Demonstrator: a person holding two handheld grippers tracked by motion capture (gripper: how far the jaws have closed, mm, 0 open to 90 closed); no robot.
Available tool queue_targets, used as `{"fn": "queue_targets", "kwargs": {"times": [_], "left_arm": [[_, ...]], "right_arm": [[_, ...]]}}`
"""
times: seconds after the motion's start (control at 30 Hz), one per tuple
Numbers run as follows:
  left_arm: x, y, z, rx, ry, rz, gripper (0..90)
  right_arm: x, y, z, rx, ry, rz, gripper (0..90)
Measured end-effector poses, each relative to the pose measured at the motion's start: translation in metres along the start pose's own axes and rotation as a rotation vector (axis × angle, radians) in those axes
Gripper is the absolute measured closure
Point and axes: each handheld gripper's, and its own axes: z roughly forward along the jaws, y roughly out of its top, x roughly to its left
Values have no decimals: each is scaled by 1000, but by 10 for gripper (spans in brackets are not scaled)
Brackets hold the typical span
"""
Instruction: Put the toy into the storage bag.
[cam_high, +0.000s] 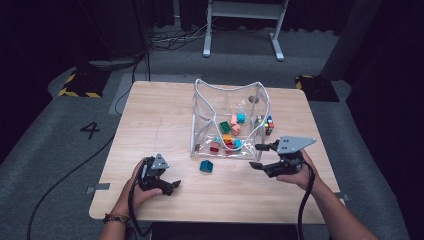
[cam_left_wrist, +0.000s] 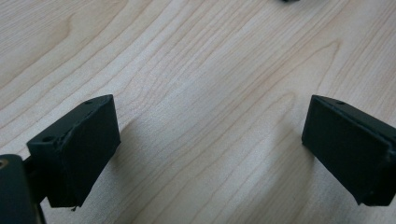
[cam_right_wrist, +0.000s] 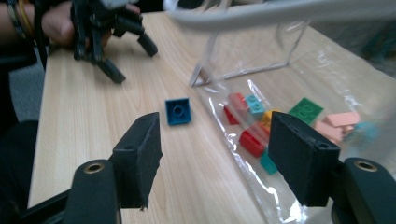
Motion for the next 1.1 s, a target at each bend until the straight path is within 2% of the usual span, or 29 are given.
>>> {"fn": "queue_targets", "kwargs": {"times": [0.03, 0.2, 0.3, 0.33, 0.47, 0.53, 0.6, 0.67, 0.7, 0.73, 0.77, 0.83, 0.9, 0.93, 1.0, 1.07, 1.1], "left_arm": [[0, 0, 0, 0, 0, 0, 43], [0, 0, 0, 0, 0, 0, 44], [0, 0, 0, 0, 0, 0, 43], [0, 0, 0, 0, 0, 0, 43], [0, 0, 0, 0, 0, 0, 44], [0, 0, 0, -2, -1, 2, 43], [0, 0, 0, -2, -1, 1, 44], [0, 0, 0, -1, -1, 1, 44], [0, 0, 0, -1, -1, 0, 44], [0, 0, 0, -1, -1, 2, 44], [0, 0, 0, -1, -1, 3, 44], [0, 0, 0, 0, 0, 0, 44], [0, 0, 0, -1, -1, 2, 44], [0, 0, 0, -1, -1, 2, 44], [0, 0, 0, -2, -1, 2, 44], [0, 0, 0, -1, -1, 3, 44], [0, 0, 0, -1, -1, 2, 44]], "right_arm": [[6, -6, 7, 1, 6, -6, 354], [20, -28, 38, 13, 81, 50, 369], [26, -39, 61, 60, 83, 52, 376], [28, -42, 68, 78, 86, 79, 382], [31, -48, 94, 103, 81, 71, 371], [35, -47, 105, 119, 71, 94, 360], [38, -46, 115, 134, 62, 69, 343], [42, -44, 125, 152, 48, 89, 336], [42, -42, 130, 172, 42, 85, 328], [41, -40, 135, 161, 32, 67, 325], [42, -38, 137, 149, 31, 76, 326], [42, -35, 141, 187, 8, 85, 325], [40, -32, 148, 176, 27, 71, 322], [41, -31, 150, 187, 19, 85, 321], [40, -29, 155, 198, 23, 75, 321], [42, -27, 159, 203, 22, 92, 316], [41, -26, 160, 207, 36, 80, 313]]}}
